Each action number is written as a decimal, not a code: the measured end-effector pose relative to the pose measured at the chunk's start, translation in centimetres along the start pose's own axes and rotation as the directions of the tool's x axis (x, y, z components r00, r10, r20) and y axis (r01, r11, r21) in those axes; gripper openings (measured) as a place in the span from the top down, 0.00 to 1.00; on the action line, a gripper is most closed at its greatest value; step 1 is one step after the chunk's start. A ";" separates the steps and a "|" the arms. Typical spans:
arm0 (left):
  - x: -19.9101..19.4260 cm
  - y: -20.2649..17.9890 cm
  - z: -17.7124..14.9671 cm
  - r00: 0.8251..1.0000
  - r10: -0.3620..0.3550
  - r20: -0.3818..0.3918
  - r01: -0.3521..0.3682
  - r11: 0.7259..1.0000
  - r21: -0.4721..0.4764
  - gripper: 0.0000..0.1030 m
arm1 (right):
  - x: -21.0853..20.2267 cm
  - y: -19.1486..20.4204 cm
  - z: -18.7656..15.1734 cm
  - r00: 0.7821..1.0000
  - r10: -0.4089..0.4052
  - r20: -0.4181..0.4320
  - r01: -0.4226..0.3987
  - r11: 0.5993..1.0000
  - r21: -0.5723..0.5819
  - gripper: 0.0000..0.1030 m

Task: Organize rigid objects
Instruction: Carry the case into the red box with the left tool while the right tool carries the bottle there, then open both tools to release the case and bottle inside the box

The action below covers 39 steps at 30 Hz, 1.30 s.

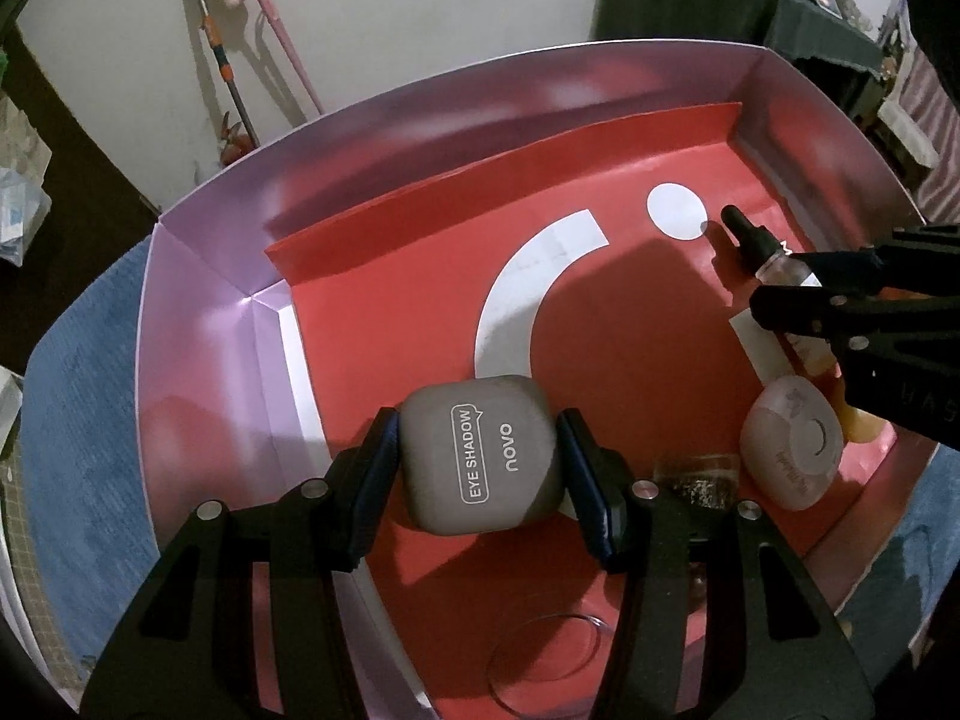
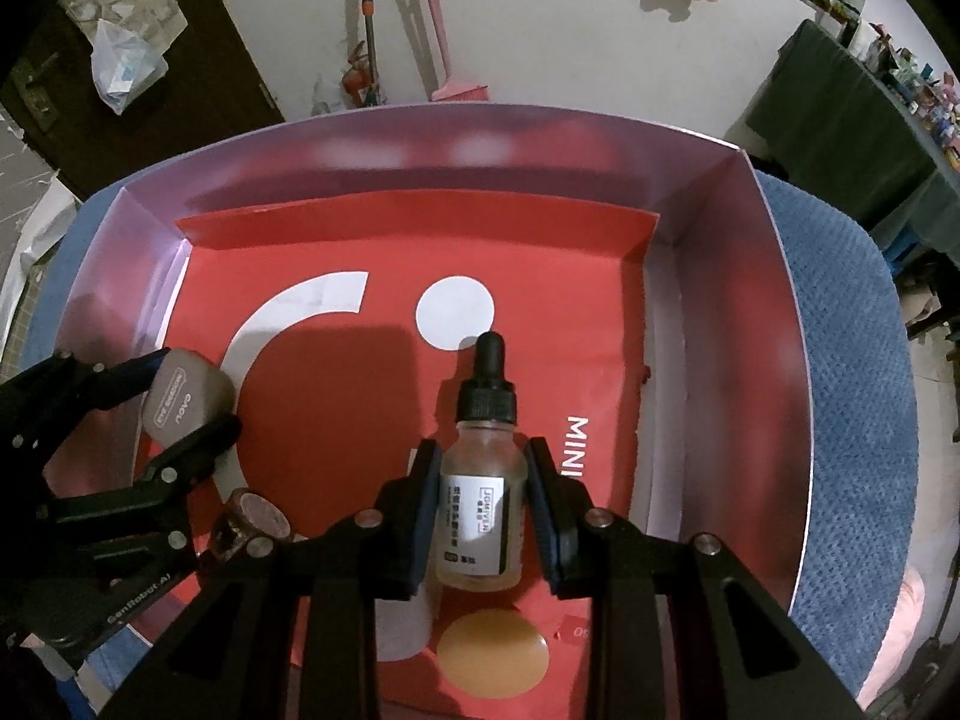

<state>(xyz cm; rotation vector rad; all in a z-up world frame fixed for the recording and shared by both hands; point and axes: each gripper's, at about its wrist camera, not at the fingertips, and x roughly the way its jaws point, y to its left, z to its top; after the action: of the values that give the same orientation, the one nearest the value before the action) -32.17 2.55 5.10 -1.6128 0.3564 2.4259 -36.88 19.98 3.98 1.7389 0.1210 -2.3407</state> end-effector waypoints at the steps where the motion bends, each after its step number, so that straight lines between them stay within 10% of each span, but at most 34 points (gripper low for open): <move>1: 0.0 -0.1 -0.1 1.000 0.001 0.000 -0.001 1.000 0.002 0.50 | 0.0 -0.1 -0.1 1.000 0.000 0.000 0.000 1.000 0.000 0.70; 13: -1.9 -0.7 -0.5 0.999 -0.016 0.033 0.016 1.000 -0.010 0.40 | -0.4 0.7 0.1 1.000 -0.025 -0.002 0.025 0.999 -0.034 0.69; 39: -11.1 2.2 -3.0 0.964 -0.027 0.266 0.051 0.995 -0.084 0.28 | -10.9 1.1 -4.3 0.977 -0.045 0.207 0.065 0.994 -0.089 0.18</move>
<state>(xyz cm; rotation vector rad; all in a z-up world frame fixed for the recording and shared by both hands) -25.96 -0.85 14.41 -1.2883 0.1700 2.6163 -29.62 21.14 13.13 1.4586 0.2448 -2.4933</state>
